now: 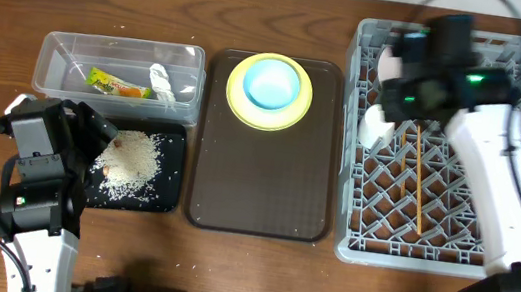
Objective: Sort waste into correct bins and load items into the dishwasher rack
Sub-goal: 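Raise the right gripper up out of the rack, then move the right gripper left over the blue bowl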
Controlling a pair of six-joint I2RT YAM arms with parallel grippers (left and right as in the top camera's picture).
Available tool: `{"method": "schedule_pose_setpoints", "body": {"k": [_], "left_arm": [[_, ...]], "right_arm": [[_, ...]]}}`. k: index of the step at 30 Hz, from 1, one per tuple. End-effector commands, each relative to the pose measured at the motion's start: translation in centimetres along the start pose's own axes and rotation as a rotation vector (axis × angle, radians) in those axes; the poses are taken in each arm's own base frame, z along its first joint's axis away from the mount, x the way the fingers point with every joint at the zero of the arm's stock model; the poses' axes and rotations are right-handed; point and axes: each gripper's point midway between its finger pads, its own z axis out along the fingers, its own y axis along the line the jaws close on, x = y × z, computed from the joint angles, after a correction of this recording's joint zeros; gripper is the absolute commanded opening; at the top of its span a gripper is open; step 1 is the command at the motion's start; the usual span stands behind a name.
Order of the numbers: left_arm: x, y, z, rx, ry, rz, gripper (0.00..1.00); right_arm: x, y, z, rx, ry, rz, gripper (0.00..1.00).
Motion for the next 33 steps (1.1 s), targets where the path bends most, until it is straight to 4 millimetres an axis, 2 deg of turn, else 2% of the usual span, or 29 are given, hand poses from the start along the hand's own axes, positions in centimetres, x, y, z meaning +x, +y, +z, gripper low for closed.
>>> {"method": "schedule_pose_setpoints", "body": {"k": [1, 7, 11, 17, 22, 27, 29, 33], "left_arm": [[-0.7, 0.0, -0.3, -0.005, -0.021, -0.015, 0.98], [-0.7, 0.0, -0.3, -0.005, -0.021, -0.015, 0.98], [-0.7, 0.0, -0.3, -0.005, -0.021, -0.015, 0.98], [-0.7, 0.0, -0.3, -0.005, -0.021, -0.015, 0.98], [-0.7, 0.0, -0.3, -0.005, -0.021, -0.015, 0.98], [-0.7, 0.0, -0.3, -0.005, -0.021, -0.015, 0.98], [-0.7, 0.0, -0.3, -0.005, -0.021, -0.015, 0.98], [-0.7, 0.0, -0.3, -0.005, -0.021, -0.015, 0.98]], "right_arm": [[-1.0, 5.3, -0.4, -0.062, -0.041, -0.125, 0.26], [-2.7, 13.2, 0.9, -0.127, -0.132, -0.287, 0.24], [-2.8, 16.1, 2.8, -0.121, -0.146, -0.346, 0.22], [-2.5, 18.1, 7.5, -0.084, -0.123, -0.390, 0.10], [-2.3, 18.7, 11.2, -0.076, -0.109, -0.398, 0.13], [-1.7, 19.0, 13.5, -0.077, -0.084, -0.402, 0.11], [-0.9, 19.0, 14.1, -0.075, -0.057, -0.406, 0.07], [0.3, 19.0, 15.0, -0.072, -0.015, -0.417, 0.06]]}}
